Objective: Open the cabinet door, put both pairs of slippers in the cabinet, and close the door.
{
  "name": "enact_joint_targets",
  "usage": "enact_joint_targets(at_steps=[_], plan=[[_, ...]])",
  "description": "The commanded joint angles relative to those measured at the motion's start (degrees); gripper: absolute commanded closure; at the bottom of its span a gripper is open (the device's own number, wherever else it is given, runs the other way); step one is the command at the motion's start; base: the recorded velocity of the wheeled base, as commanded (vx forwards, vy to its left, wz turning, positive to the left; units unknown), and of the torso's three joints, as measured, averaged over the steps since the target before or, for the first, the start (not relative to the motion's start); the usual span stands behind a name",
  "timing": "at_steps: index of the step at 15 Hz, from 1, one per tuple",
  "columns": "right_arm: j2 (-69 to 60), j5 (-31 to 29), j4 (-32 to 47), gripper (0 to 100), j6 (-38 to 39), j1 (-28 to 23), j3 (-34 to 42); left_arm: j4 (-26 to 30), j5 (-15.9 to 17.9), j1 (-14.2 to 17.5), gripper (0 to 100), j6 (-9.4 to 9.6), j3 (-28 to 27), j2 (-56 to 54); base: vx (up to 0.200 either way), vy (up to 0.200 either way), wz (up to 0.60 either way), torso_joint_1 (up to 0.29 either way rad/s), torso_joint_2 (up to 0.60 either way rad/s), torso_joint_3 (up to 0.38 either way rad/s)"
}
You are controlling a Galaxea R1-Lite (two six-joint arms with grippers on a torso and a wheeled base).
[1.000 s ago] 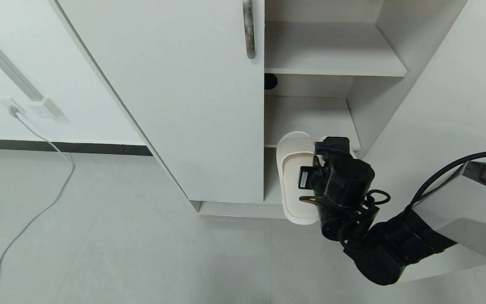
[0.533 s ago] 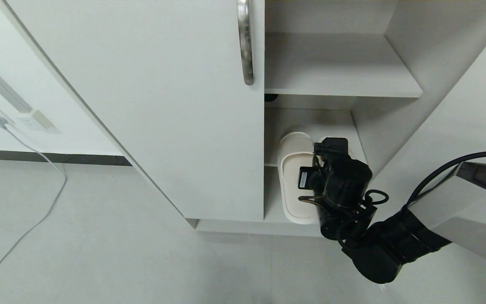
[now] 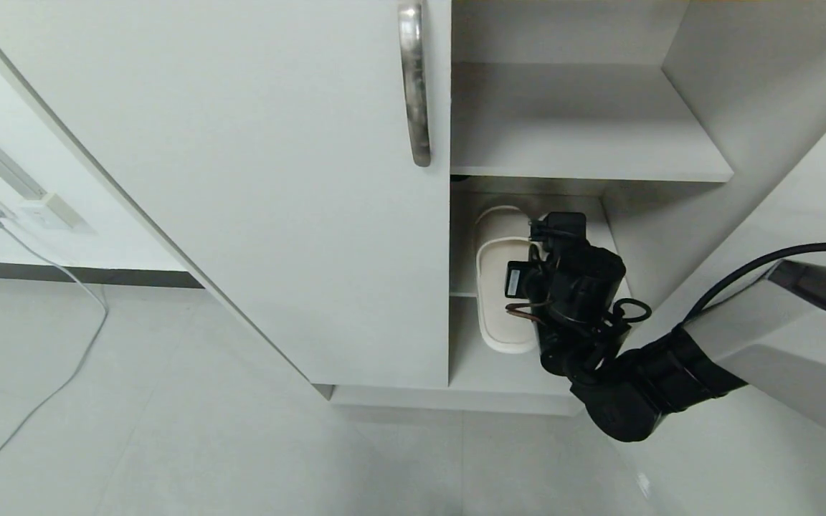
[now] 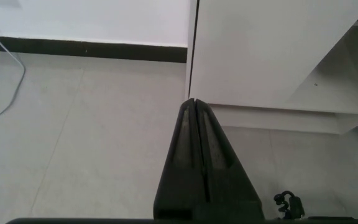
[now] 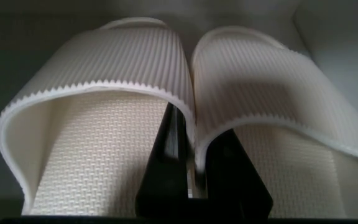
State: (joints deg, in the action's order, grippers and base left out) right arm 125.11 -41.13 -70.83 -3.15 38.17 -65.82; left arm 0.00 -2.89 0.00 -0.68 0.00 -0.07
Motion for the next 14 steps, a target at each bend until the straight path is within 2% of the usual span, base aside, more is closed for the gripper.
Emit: enact_joint_targets(at_steps=[1, 4, 10, 14], plan=[[2.8, 1.5, 0.1, 100, -0.5, -2.1, -3.3, 0.0, 0.0, 0.0, 100, -0.02, 0.0, 0.1, 0.0, 0.0, 0.0, 0.0, 0.0, 0.0], [5.8, 2.4, 1.7, 100, -0.5, -4.2, -8.6, 0.0, 0.0, 0.0, 100, -0.02, 0.0, 0.1, 0.0, 0.0, 0.0, 0.0, 0.0, 0.0], [6.6, 2.5, 9.5, 100, -0.5, -4.5, -19.5, 0.0, -0.2, 0.0, 100, -0.11, 0.0, 0.1, 0.0, 0.0, 0.0, 0.0, 0.0, 0.0], [8.0, 2.5, 11.9, 100, -0.5, -5.5, -22.0, 0.0, -0.2, 0.1, 100, -0.11, 0.0, 0.1, 0.0, 0.0, 0.0, 0.0, 0.0, 0.0]])
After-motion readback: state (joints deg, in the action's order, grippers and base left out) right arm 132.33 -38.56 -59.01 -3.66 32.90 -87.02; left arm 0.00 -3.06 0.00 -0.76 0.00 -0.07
